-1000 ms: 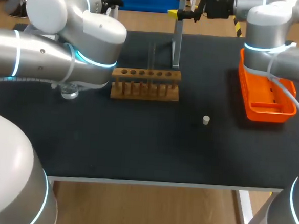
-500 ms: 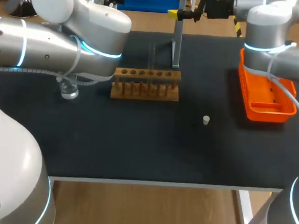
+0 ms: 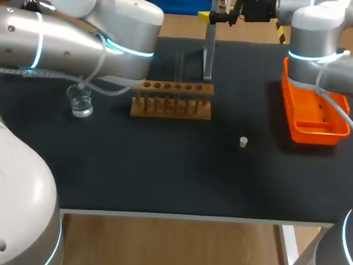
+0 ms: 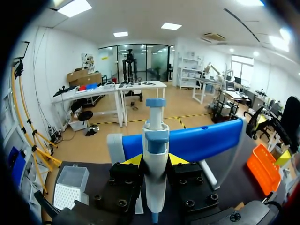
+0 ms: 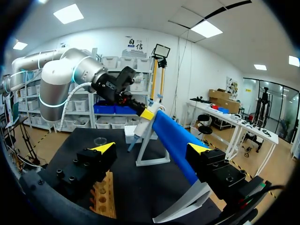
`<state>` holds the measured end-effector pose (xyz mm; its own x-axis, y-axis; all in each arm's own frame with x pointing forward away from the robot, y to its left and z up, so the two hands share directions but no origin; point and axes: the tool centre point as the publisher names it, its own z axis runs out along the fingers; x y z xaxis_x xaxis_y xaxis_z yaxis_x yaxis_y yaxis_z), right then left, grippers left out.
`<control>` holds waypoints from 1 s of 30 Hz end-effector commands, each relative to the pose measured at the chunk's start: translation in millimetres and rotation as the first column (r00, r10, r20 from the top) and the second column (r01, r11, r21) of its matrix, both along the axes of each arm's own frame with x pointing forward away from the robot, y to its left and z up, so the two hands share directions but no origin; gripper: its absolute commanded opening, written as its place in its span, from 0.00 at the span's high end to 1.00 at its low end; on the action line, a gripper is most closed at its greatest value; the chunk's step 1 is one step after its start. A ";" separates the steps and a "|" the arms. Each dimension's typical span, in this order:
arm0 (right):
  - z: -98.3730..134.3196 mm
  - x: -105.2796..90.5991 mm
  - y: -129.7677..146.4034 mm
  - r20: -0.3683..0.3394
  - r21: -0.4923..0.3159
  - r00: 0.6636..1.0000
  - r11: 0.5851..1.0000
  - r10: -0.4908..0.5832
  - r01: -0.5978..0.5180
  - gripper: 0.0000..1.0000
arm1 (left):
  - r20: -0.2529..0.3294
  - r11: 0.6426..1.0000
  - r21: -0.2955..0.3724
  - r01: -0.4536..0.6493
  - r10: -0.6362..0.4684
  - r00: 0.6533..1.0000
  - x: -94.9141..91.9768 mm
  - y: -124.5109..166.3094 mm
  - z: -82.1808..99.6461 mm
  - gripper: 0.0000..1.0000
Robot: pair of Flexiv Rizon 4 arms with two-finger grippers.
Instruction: Invert the test tube, pick up the pipette, mount the tip to pipette, aspirate from beaker and dispense into the tube, eject the tip, return the pipette, and cap with the stopper.
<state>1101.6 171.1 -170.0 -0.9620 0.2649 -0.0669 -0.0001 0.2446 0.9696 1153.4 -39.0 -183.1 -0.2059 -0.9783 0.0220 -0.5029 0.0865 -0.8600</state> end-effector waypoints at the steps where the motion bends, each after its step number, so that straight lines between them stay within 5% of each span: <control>1: 0.8 0.9 -1.0 -0.002 -0.003 1.000 1.000 0.005 -0.005 0.00 | -0.036 1.000 0.016 -0.005 0.006 0.999 4.4 -2.3 1.9 1.00; 30: 0.8 0.9 -1.0 -0.002 -0.003 1.000 1.000 0.005 -0.005 0.00 | -0.086 0.999 0.024 -0.027 0.029 0.996 6.0 -0.7 -9.9 1.00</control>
<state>1101.6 171.1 -170.0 -0.9620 0.2649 -0.0669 -0.0001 0.2447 0.9696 1157.2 -38.0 -194.0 -0.1806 -0.9833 0.0205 -0.5756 0.0888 -0.8129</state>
